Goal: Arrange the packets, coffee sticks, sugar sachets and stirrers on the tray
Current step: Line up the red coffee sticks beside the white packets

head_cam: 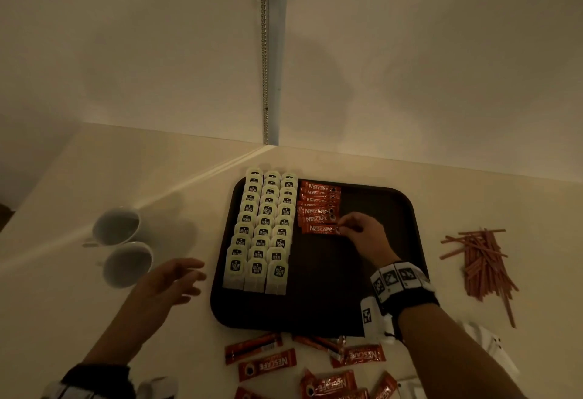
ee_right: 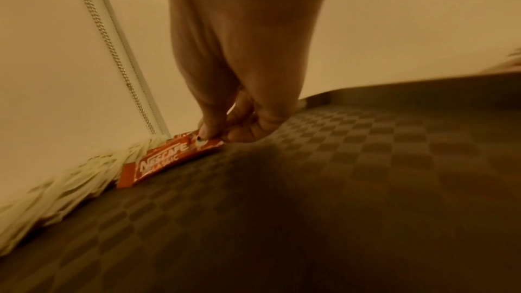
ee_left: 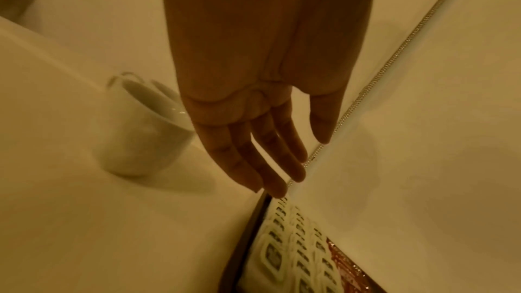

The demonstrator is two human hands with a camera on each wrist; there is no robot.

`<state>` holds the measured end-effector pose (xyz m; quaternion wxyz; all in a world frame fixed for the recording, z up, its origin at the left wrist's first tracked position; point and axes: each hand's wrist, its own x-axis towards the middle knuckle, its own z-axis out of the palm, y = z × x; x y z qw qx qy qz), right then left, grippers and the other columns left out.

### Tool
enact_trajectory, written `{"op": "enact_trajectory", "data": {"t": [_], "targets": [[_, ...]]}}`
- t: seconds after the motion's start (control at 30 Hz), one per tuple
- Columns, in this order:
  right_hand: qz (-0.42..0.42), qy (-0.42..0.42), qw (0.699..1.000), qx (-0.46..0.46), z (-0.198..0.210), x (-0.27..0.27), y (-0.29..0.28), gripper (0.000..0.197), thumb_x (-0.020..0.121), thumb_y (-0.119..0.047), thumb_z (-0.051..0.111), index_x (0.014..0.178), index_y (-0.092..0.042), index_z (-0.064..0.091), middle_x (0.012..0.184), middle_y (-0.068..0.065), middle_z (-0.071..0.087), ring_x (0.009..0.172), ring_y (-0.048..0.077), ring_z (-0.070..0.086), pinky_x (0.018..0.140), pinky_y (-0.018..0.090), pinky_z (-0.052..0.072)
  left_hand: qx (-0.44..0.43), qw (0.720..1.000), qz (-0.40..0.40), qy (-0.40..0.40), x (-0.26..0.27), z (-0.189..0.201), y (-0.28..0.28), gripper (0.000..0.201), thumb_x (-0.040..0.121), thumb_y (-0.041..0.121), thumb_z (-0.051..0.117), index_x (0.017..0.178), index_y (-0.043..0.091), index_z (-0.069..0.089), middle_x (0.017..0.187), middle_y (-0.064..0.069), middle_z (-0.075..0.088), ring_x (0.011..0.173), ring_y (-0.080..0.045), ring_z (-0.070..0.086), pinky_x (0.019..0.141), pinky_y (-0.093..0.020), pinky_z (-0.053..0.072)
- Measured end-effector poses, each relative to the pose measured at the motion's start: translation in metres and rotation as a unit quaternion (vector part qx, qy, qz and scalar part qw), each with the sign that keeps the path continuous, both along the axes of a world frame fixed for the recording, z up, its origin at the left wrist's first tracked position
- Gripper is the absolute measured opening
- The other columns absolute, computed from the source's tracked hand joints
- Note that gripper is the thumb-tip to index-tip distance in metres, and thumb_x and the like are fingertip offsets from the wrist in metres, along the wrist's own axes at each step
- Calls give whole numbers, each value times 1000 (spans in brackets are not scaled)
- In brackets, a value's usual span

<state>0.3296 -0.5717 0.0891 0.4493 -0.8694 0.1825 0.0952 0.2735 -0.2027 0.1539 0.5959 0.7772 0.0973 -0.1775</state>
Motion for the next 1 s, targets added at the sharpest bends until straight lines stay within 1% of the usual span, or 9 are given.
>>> {"op": "enact_trajectory", "data": {"t": [0.03,0.2,0.33,0.43,0.57,0.73,0.83,0.9,1.0], "targets": [[-16,-6,1000,-7,-3,0,2,13,85,-9,64,96,-16,64,98,-8,60,92,3,53,75,11,38,-1,1000,10,6,-5,-3,4,18,93,4,53,100,12,67,89,-4,73,78,-23,68,75,-34,51],[-57,-10,998,-5,-12,5,7,13,85,-10,64,94,-19,64,97,-9,61,88,0,52,83,17,38,-2,999,41,23,-20,-12,18,19,93,1,51,100,9,66,86,-5,74,81,-32,66,75,-38,50],[-64,-8,998,-5,-11,11,10,14,86,-11,63,98,-18,64,99,-8,60,92,2,52,84,18,37,3,998,58,27,-25,-18,27,19,92,-3,51,98,7,67,83,-6,74,71,-25,66,60,-21,53],[-68,1,998,-8,-11,14,12,15,86,-12,63,100,-18,63,103,-6,60,97,5,52,87,20,37,0,998,61,33,-29,-22,33,20,92,-4,50,97,6,66,81,-6,73,64,-17,67,55,-17,52],[-74,2,997,-19,-10,16,15,18,85,-11,64,102,-17,62,104,-5,59,97,6,52,85,20,38,7,997,64,38,-31,-27,37,20,93,-2,50,97,8,67,82,-5,74,72,-28,66,56,-18,53],[-95,9,995,-31,-10,16,16,17,85,-10,65,100,-15,59,101,-2,58,92,7,53,82,20,41,8,996,75,39,-33,-27,40,22,93,-3,49,96,9,67,81,-6,74,73,-31,64,55,-18,53],[-101,7,994,-31,-11,17,17,17,85,-11,65,99,-15,57,101,-1,57,92,9,53,79,20,41,11,996,76,42,-34,-28,42,21,93,-1,49,96,10,68,83,-7,73,77,-35,63,66,-32,53],[-105,7,994,-28,-12,17,17,19,85,-11,66,101,-15,57,102,0,58,93,10,54,79,21,41,17,996,78,45,-36,-28,43,21,94,0,50,96,10,68,84,-7,73,77,-34,64,69,-34,51],[-105,-8,994,-25,-10,12,16,21,85,-13,65,104,-13,57,106,3,60,94,10,54,80,21,42,20,995,82,49,-41,-26,46,21,94,0,49,95,10,67,80,-6,73,68,-22,67,57,-20,53]]}}
